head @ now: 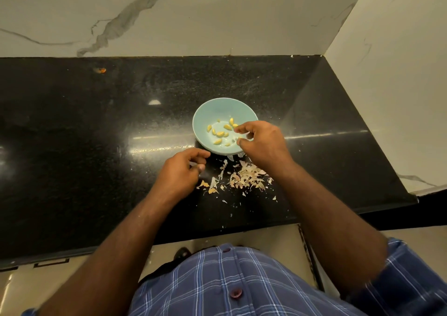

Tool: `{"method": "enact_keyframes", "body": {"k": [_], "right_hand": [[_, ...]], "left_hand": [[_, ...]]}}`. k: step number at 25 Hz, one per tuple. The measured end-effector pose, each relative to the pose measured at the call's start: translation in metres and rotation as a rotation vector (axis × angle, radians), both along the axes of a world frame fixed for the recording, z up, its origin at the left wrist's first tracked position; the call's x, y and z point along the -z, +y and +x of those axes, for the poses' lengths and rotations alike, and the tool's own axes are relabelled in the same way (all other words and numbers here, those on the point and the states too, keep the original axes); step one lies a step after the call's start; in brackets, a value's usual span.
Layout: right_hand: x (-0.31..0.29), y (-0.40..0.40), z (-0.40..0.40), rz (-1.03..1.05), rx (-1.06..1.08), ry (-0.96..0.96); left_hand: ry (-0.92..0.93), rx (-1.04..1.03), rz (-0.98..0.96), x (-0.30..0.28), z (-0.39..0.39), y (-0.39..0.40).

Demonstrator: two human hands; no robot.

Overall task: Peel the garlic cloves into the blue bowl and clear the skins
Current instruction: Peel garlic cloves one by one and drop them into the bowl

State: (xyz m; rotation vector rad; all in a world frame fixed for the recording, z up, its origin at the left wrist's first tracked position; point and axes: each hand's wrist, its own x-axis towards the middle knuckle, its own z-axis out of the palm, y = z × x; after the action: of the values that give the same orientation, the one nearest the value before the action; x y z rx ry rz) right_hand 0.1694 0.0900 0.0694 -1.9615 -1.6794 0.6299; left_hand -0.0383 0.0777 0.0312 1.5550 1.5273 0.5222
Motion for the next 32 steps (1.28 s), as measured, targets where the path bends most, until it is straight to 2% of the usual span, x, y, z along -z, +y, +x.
{"method": "enact_keyframes", "body": {"k": [2, 4, 6, 8, 12, 15, 22, 25, 27, 32], "right_hand": [[0.0, -0.006, -0.006, 0.005, -0.018, 0.035], [0.008, -0.02, -0.015, -0.113, -0.125, 0.054], [0.022, -0.035, -0.027, -0.264, -0.342, -0.044], [0.036, -0.045, -0.04, -0.314, -0.458, -0.167], [0.052, -0.052, -0.049, -0.23, -0.412, -0.322], [0.054, -0.058, -0.05, -0.173, -0.412, -0.3], [0.037, -0.052, -0.028, -0.218, -0.243, 0.075], [0.035, -0.051, -0.015, -0.206, -0.057, 0.382], [0.031, -0.053, -0.008, -0.208, -0.008, 0.553], [0.016, -0.061, 0.009, -0.22, -0.008, 0.758]], "left_hand": [[0.116, 0.059, -0.036, 0.003, -0.008, 0.0], [0.188, 0.098, -0.073, 0.007, -0.012, -0.002], [0.21, 0.095, -0.072, 0.011, -0.013, -0.005], [0.195, 0.047, -0.061, 0.012, -0.013, -0.007], [0.154, -0.014, -0.058, 0.011, -0.012, -0.01], [0.137, -0.037, -0.054, 0.009, -0.011, -0.012], [0.087, -0.061, -0.035, 0.005, -0.005, -0.013], [-0.174, -0.015, -0.109, 0.002, 0.008, -0.017], [-0.358, 0.004, -0.176, -0.002, 0.021, -0.022], [-0.634, -0.06, -0.391, -0.004, 0.038, -0.025]]}}
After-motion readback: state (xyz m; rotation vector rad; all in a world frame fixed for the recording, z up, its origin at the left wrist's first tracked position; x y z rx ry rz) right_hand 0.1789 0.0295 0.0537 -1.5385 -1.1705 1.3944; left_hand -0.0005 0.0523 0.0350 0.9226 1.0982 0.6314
